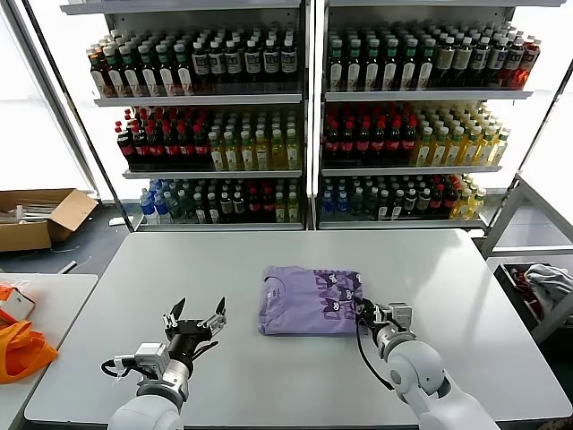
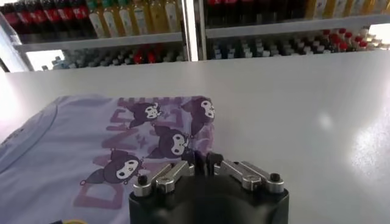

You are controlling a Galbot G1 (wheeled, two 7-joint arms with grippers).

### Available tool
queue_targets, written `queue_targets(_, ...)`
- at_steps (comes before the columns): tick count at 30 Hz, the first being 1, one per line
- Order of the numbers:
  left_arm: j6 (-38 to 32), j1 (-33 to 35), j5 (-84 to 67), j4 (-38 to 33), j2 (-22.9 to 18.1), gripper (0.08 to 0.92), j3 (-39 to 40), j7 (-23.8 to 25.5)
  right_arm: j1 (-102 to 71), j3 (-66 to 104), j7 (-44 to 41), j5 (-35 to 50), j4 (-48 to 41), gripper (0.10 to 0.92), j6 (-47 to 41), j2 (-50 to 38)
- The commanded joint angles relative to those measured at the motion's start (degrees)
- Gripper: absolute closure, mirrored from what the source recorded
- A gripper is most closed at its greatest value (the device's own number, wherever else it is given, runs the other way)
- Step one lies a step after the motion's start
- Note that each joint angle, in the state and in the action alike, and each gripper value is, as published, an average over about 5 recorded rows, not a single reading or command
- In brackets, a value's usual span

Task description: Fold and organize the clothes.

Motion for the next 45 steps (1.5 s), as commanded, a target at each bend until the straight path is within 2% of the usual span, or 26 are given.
queue_targets(1, 0.2, 0.1, 0.0, -0.1, 0.0, 0.177, 0.2, 0.0, -1.2, 3.0, -6.1, -16.3, 3.5, 0.714, 4.4, 0.6)
queue_targets(9, 0.2, 0.0, 0.2, 0.2, -0.4, 0.177, 0.9, 0.1, -6.3, -0.7, -4.1, -18.7, 11.9, 0.489, 4.1, 4.7)
queue_targets(16, -0.1, 0.7, 0.3, 0.3, -0.7, 0.177, 0.9, 0.3, -10.1, -1.2, 0.6, -19.0, 10.2, 0.283, 3.4, 9.8)
queue_targets(19, -0.1, 0.6, 0.3, 0.3, -0.7, 0.177, 1.0, 0.3, -10.9, -0.9, 1.9, -17.9, 9.2, 0.223, 3.2, 10.6)
queue_targets(24, -0.2, 1.0, 0.5, 0.6, -0.8, 0.177, 1.3, 0.3, -11.9, -0.1, 4.4, -11.8, 9.4, 0.203, 2.4, 11.0)
queue_targets(39, -0.5, 1.8, 0.8, 0.4, -1.1, 0.177, 1.2, 0.4, -12.6, -0.3, 6.1, -11.9, 8.2, 0.203, 0.8, 10.1)
queue_targets(45, -0.5, 2.2, 0.8, 0.2, -1.1, 0.177, 1.1, 0.4, -13.5, 0.8, 6.6, -9.1, 12.3, 0.203, 0.1, 9.4)
